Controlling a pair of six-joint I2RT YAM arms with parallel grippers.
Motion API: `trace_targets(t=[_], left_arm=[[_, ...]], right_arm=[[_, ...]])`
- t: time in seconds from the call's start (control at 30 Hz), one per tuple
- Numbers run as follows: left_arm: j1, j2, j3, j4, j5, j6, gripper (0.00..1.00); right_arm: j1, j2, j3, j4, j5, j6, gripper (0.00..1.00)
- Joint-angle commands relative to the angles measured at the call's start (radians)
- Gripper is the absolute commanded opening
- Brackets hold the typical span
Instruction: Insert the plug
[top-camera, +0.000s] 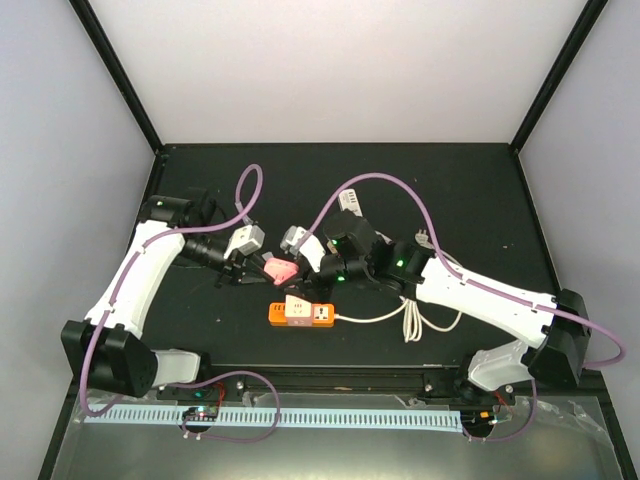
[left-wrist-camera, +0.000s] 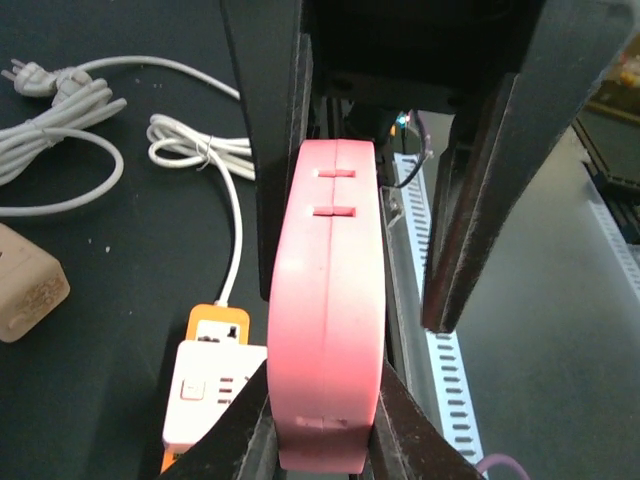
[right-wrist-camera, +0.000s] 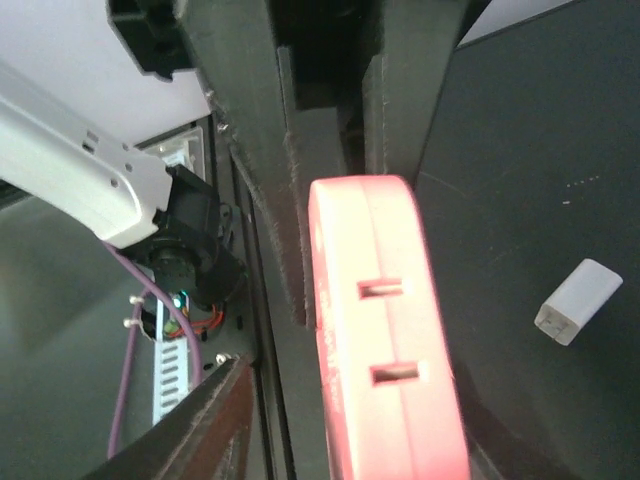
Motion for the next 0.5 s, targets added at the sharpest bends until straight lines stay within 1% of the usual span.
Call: trace_targets(t=[0.0, 0.17, 0.3, 0.43, 0.47], left_arm=[[0.005, -0.041, 0.041, 0.006, 0.142, -0.014, 0.02], [0.006, -0.058, 0.031, 0.005, 0.176, -0.006, 0.02], [0.006, -0.060, 0.036, 0.006, 0.181, -0.006, 0.02], [0.006, -0.063, 0.039, 0.012, 0.180, -0.006, 0.01], [0.007, -0.066, 0.039, 0.016, 0.177, -0.008, 0.02]], right_arm=[[0.010, -0.018, -0.017, 0.087, -0.109, 0.014, 0.38], [0.010, -0.011, -0.026, 0.138, -0.172, 0.032, 0.27], [0.010, 0.004, -0.010, 0.114, -0.176, 0.025, 0.21], [0.010, -0.013, -0.020, 0.105, -0.163, 0.021, 0.12], [0.010, -0.018, -0.024, 0.102, -0.158, 0.022, 0.11]])
